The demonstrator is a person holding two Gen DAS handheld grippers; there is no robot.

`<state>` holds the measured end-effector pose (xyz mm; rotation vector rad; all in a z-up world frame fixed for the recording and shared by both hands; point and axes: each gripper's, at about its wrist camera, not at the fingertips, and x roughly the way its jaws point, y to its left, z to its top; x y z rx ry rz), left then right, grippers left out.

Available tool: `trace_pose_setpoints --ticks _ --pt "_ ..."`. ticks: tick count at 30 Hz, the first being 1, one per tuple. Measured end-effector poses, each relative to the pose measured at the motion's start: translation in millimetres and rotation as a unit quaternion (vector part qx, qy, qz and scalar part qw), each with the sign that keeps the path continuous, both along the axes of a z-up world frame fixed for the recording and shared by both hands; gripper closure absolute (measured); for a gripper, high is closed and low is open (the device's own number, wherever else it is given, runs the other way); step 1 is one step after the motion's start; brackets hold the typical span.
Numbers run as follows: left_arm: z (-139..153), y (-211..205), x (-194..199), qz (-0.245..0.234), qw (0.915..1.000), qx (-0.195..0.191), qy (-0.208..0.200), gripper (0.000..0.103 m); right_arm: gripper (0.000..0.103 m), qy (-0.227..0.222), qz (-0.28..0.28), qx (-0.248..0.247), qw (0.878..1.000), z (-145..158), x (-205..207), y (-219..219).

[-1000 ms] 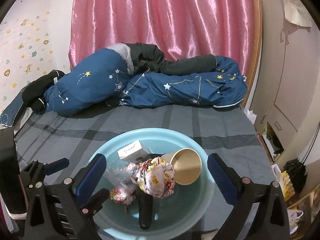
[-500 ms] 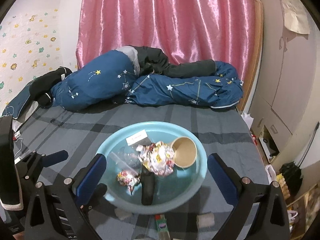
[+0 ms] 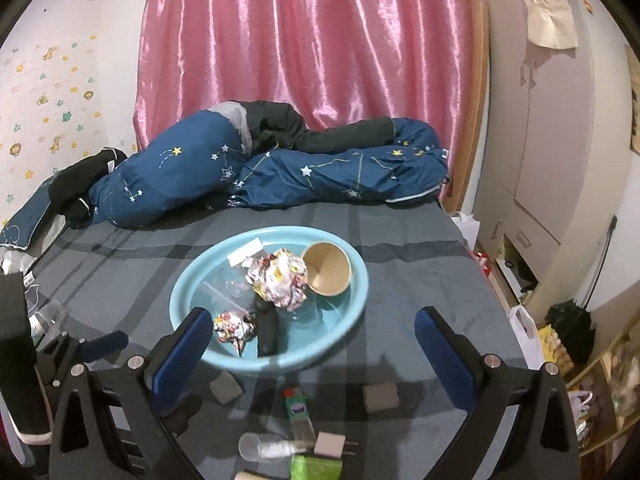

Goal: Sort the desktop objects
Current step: 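Withdraw both open tools from the basin toward the remaining items, then grasp the beige foundation bottle with the left tool while the right tool grasps the green tea packet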

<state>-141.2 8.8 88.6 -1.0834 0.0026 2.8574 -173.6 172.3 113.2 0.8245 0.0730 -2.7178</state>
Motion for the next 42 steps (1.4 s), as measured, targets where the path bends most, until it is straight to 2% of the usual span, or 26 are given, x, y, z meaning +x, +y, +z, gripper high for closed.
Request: trace_pose_setpoints --ticks 11,28,42 --pt "-26.0 35.2 19.4 -0.009 0.9996 0.011 -0.025 0.0 0.0 -0.005 -0.047 0.005 0.999 -21.0 29.4 38.4" --pt "-68.6 70.8 36.5 -0.011 0.9977 0.021 -0.063 0.0 0.0 0.023 -0.106 0.016 0.994 -49.3 64.2 67.7" --pt "-98.4 86.3 30.1 -0.005 0.9954 0.022 -0.094 0.0 0.0 -0.01 -0.118 0.004 0.993 -86.9 70.1 84.7"
